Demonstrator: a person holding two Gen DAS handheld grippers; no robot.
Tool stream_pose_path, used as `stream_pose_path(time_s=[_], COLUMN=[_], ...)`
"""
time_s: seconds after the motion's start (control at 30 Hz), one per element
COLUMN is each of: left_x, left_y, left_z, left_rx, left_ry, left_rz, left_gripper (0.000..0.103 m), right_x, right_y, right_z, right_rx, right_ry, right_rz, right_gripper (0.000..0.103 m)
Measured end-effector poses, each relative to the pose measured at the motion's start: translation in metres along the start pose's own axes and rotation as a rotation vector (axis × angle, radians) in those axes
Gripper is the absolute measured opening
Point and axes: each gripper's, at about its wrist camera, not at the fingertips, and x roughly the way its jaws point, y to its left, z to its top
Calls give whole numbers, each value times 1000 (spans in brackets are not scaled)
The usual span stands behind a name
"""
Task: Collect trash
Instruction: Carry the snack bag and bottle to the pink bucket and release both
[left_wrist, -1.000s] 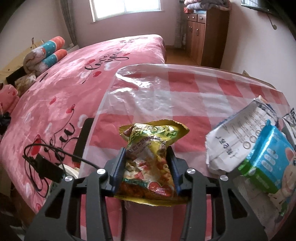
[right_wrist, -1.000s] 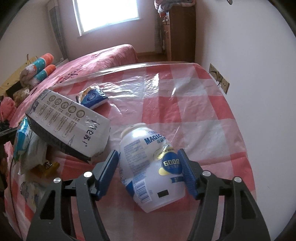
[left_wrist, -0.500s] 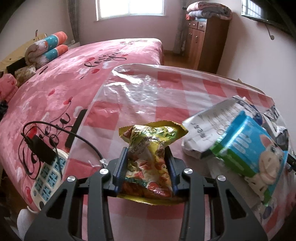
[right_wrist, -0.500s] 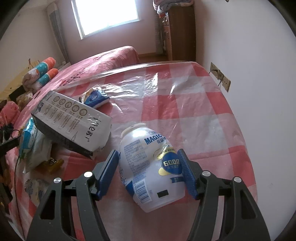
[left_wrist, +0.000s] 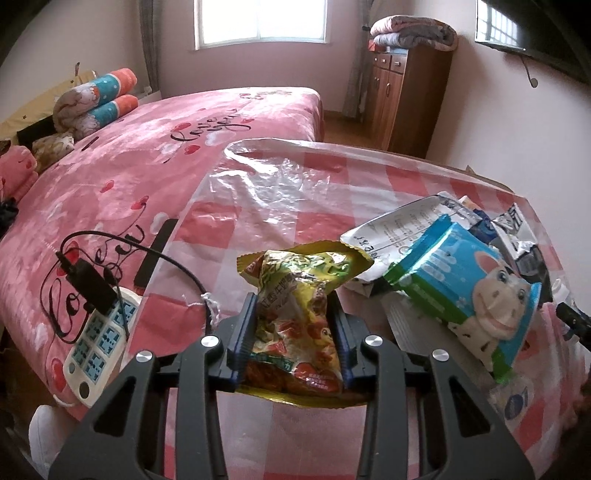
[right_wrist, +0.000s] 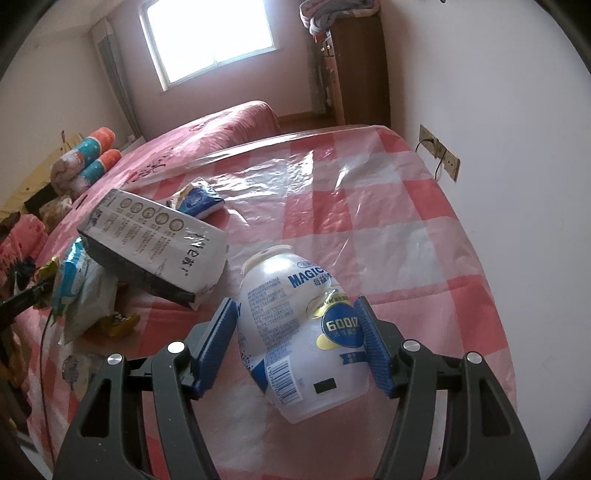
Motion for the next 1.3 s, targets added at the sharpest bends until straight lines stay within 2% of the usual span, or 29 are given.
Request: stream_pose_path(time_s=[0.53,1.03,1.3], left_x=[-46,-80,-104], left_y=[4,6,21], left_z=[-27,-47,-56], left_rx=[1,12,-5], left_ry=[-53,-85,-106], left_rz=[-39,-76,-62], left_gripper=[38,38,38], right_x=[-28,-64,-82], right_y=[25,72,108], right_z=[-20,-31,-36], right_rx=[11,-48,-105], right_ry=[-51,-102,-106], right_rz=[41,87,144], right_gripper=[66,66,66])
